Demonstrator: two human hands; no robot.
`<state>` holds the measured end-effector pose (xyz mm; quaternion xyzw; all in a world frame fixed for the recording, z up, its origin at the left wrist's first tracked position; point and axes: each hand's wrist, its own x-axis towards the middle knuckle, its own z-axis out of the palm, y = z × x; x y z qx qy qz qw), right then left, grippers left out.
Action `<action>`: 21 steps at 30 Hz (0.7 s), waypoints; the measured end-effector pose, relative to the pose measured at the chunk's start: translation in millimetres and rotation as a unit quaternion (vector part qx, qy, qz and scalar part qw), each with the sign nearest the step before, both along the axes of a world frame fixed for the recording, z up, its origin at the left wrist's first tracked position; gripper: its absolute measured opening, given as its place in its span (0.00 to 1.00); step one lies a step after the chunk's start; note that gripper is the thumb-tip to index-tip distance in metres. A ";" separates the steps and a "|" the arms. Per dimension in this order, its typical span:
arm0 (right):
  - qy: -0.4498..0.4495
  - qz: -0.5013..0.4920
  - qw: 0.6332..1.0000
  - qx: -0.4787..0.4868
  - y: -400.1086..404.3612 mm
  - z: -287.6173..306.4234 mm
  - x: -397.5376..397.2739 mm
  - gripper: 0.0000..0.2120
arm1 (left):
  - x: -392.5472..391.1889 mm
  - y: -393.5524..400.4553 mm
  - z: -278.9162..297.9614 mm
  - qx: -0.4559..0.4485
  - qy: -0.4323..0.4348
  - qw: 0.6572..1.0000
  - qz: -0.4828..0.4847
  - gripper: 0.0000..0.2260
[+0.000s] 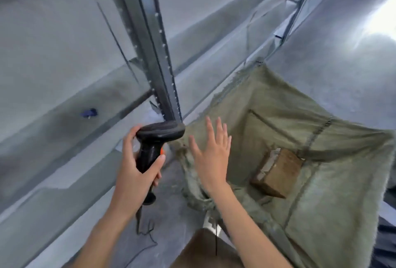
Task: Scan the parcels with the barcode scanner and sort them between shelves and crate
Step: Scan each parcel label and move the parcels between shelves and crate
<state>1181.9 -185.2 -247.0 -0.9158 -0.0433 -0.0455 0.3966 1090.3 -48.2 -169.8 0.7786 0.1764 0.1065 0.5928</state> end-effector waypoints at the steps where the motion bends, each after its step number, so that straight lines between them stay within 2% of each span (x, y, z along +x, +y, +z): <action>1: -0.015 0.041 0.999 0.006 24.7 12.0 -18.6 0.35 | -26.7 15.3 8.6 0.000 -0.009 1.000 0.029 0.34; 6: -0.064 0.245 0.967 -0.006 128.3 45.7 -132.6 0.34 | -170.4 81.4 33.5 0.012 -0.052 0.985 0.165 0.34; 12: -0.097 0.429 0.898 -0.022 214.0 68.2 -275.2 0.32 | -345.0 127.6 58.3 0.045 -0.091 0.946 0.307 0.34; 17: -0.111 0.532 0.840 0.008 267.3 91.9 -375.2 0.31 | -455.0 149.1 73.4 0.059 -0.115 0.896 0.425 0.32; 21: -0.126 0.608 0.783 -0.020 310.5 102.4 -443.4 0.32 | -530.6 159.9 70.9 0.079 -0.115 0.845 0.516 0.32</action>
